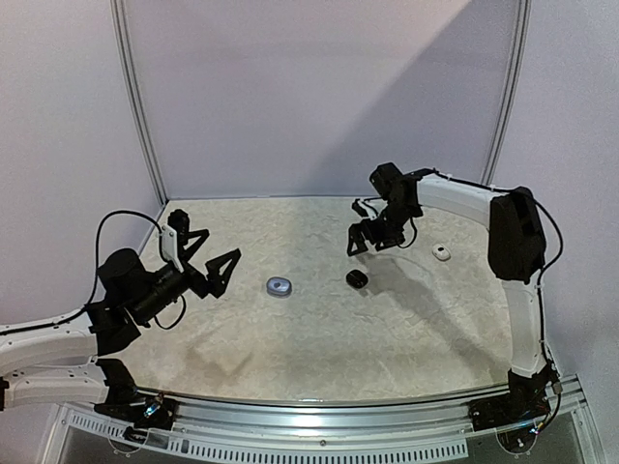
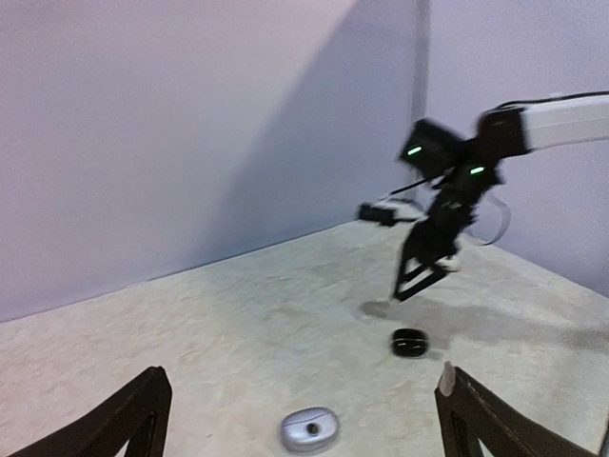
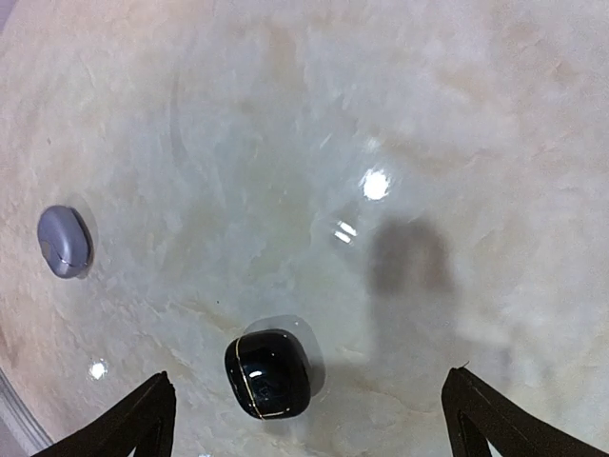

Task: Insert the wireless bluetooth earbuds into the charging case
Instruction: Place the charging case with the earbuds at the center of the board, then reset both arms

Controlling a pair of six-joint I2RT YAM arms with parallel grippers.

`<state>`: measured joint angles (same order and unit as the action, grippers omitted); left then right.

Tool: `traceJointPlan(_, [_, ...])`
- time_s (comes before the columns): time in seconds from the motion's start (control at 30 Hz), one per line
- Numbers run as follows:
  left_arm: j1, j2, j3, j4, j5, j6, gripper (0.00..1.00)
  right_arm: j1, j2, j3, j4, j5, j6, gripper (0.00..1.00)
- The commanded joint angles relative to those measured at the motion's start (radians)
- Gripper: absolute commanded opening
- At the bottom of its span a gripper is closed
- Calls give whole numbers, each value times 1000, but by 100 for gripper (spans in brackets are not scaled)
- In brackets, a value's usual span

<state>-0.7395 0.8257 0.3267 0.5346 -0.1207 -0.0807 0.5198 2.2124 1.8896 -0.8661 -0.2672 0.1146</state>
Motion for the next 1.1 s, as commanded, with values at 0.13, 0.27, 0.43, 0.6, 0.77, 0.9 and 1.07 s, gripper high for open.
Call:
traceJointPlan(0.13, [314, -55, -27, -216, -209, -50, 99, -216, -512, -568, 621, 251, 147, 99])
traceJointPlan(0.27, [485, -94, -50, -215, -130, -4, 99, -281, -691, -828, 764, 376, 105, 99])
traceJointPlan(0.43, [681, -173, -114, -223, 35, 50, 99, -304, -906, -1141, 981, 472, 75, 99])
traceJointPlan(0.6, [830, -203, -157, -212, 171, 110, 99, -307, -1056, -1381, 1201, 619, 68, 99])
traceJointPlan(0.77, [866, -201, -179, -244, 292, 140, 99, -307, -1084, -1432, 1214, 788, 170, 99])
traceJointPlan(0.9, [875, -197, -181, -266, 310, 137, 99, -307, -1110, -1447, 1211, 798, 190, 99])
traceJointPlan(1.07, [884, -198, -183, -274, 308, 137, 99, -306, -1164, -1531, 1367, 760, 110, 99])
